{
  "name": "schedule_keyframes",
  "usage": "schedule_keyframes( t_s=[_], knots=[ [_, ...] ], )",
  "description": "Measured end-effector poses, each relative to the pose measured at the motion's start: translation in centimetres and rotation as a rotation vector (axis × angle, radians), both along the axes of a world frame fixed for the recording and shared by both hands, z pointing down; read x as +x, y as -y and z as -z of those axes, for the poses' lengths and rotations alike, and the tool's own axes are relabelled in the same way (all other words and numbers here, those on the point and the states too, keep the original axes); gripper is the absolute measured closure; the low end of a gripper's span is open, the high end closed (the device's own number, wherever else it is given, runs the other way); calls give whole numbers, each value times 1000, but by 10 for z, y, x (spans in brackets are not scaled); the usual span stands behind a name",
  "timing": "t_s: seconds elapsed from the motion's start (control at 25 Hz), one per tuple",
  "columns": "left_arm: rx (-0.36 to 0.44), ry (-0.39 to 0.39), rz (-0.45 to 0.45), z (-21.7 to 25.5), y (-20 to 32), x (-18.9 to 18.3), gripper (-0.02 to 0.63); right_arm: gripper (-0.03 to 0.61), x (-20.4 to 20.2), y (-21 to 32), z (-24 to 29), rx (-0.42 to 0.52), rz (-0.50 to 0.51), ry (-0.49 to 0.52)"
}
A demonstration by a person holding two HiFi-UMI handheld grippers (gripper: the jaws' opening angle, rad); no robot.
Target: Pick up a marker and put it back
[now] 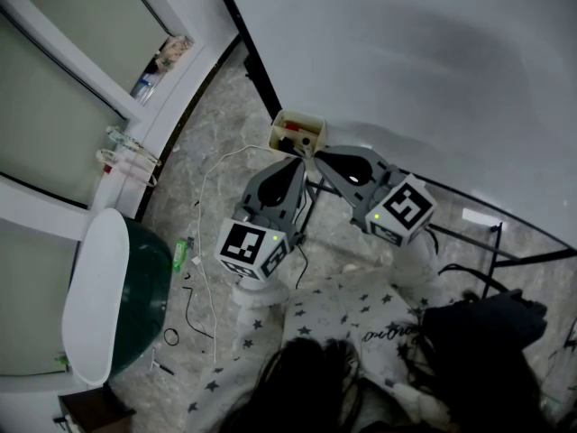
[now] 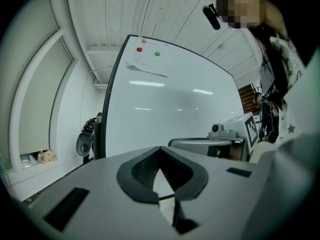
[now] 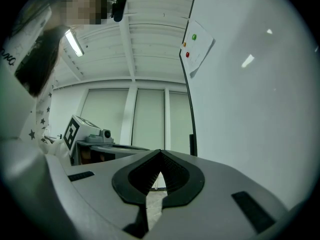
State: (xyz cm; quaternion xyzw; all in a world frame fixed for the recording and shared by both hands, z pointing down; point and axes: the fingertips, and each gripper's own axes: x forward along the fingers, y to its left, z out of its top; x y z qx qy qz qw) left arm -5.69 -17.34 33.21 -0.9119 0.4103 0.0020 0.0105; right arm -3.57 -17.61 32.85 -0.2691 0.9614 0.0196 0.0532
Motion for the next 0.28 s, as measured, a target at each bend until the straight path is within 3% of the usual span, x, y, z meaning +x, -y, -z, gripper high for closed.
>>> schedule_keyframes(
  t_s=[0.28],
  knots=[
    [-1,-4,7,0,1,-1,614,572,0,0,1,2,4,3]
  ],
)
